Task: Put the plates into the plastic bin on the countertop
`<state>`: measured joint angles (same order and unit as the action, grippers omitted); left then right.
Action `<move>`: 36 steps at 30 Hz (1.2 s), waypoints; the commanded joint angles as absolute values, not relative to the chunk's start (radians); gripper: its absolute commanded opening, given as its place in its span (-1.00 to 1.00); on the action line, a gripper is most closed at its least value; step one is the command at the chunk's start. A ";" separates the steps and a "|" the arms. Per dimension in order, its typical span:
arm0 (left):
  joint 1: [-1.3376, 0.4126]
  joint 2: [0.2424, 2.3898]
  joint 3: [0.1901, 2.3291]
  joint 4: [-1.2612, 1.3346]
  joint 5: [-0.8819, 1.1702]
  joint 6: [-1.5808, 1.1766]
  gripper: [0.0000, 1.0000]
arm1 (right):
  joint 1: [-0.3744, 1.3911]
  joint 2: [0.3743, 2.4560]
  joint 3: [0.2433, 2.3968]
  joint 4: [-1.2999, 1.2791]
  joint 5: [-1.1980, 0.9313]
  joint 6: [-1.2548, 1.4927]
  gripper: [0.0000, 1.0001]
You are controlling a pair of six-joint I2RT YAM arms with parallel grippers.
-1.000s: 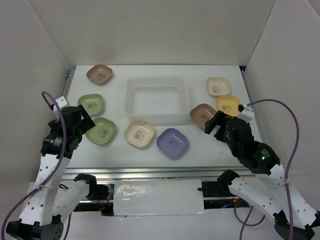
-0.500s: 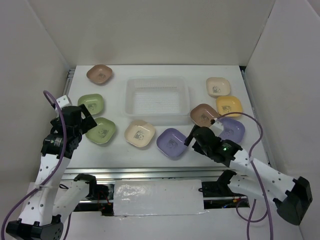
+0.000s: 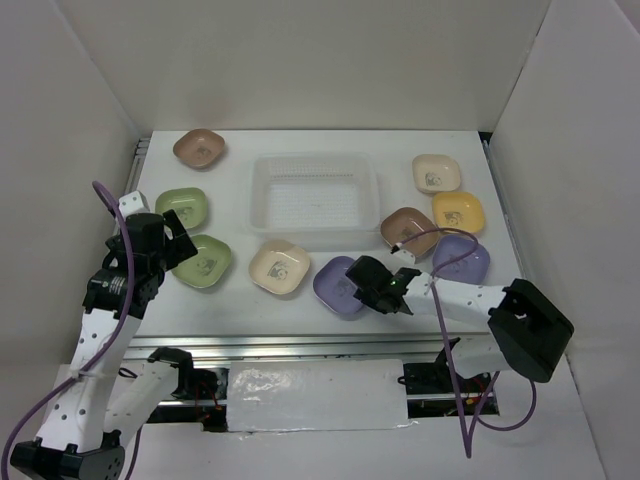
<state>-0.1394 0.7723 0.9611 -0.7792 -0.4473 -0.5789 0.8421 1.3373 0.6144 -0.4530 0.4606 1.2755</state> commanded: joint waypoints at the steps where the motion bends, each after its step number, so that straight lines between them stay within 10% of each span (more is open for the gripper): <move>1: -0.143 0.759 0.962 -0.736 -0.439 -0.563 0.99 | 0.874 1.312 0.594 -0.405 0.515 1.350 -0.75; 13: -0.143 0.759 0.963 -0.732 -0.430 -0.558 0.99 | 1.006 1.059 0.673 -0.785 0.741 1.548 -1.00; 20: -0.141 0.770 0.966 -0.732 -0.428 -0.555 0.99 | 0.939 0.985 0.853 -0.602 0.609 1.108 -1.00; 28: -0.144 0.802 0.928 -0.609 -0.062 -0.428 0.99 | 0.516 1.455 1.429 -0.584 0.074 0.337 -1.00; 36: -0.196 0.954 0.905 -0.578 0.146 -0.571 0.99 | 0.428 2.048 2.079 -0.802 -0.028 0.196 -1.00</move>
<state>-0.1684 0.9062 0.9115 -0.6266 0.0578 -0.5167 0.4400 1.9114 1.8881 -0.6617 0.0399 0.3279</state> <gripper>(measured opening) 0.993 0.025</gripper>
